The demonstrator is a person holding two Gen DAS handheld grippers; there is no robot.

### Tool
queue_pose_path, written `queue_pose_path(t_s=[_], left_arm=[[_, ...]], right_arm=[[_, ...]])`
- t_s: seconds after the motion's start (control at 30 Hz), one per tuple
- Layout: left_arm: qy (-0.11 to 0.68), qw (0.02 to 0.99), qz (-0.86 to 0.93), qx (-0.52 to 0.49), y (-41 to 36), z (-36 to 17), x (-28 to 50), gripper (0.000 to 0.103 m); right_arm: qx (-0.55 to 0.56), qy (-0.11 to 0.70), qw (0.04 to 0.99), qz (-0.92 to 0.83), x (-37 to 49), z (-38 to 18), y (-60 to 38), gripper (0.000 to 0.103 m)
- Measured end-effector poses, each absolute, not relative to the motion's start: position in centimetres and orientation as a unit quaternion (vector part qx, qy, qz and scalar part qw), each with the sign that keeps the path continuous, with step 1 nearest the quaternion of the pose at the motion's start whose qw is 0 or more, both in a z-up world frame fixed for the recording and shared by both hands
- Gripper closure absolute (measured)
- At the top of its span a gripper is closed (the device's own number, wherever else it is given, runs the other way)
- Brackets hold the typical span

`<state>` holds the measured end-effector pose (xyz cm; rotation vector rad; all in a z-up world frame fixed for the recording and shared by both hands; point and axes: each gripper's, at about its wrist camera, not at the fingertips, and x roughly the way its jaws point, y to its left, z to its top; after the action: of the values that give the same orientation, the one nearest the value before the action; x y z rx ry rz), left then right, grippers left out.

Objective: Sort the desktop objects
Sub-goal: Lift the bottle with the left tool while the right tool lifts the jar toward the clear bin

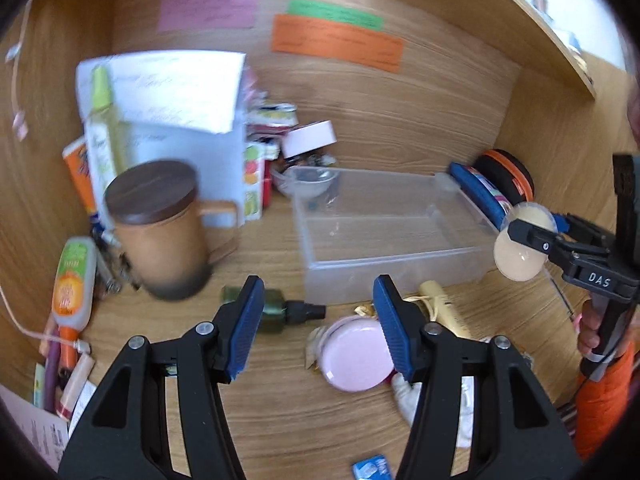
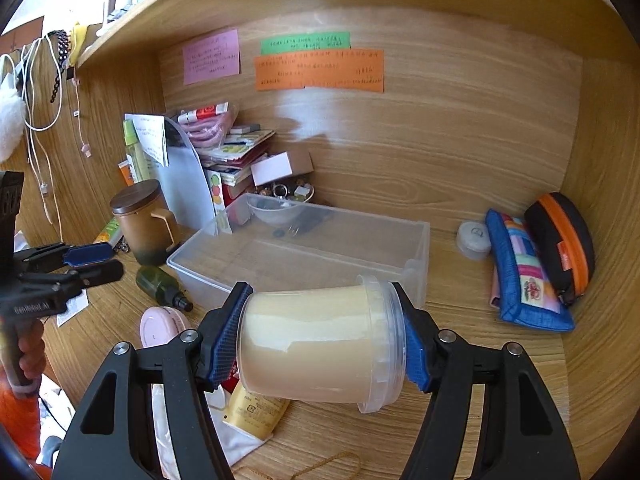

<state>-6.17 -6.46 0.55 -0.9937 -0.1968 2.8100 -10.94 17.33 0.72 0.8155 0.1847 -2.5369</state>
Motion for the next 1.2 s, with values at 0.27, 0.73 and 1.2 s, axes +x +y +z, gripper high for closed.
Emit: queue_pose_path(t_s=[0.27,0.73,1.2], left_arm=[[-0.072,0.037,0.927,-0.365,-9.8,-2.3,-5.5,0.033],[-0.032,0.052,0.898,-0.437,-6.7,-8.1,-10.1,0.047],[-0.037,0.048,0.924,-0.377,-6.7,-3.5,-8.4,0.049]], right_arm=[[0.305,0.060,0.240,-0.920,-11.7,0.3,16.9,0.039],[0.318,0.061,0.241,-0.915,-12.3,-0.3,16.5,0.039],[0.313,0.066,0.247,-0.915,-13.2,0.8,16.0,0.039]])
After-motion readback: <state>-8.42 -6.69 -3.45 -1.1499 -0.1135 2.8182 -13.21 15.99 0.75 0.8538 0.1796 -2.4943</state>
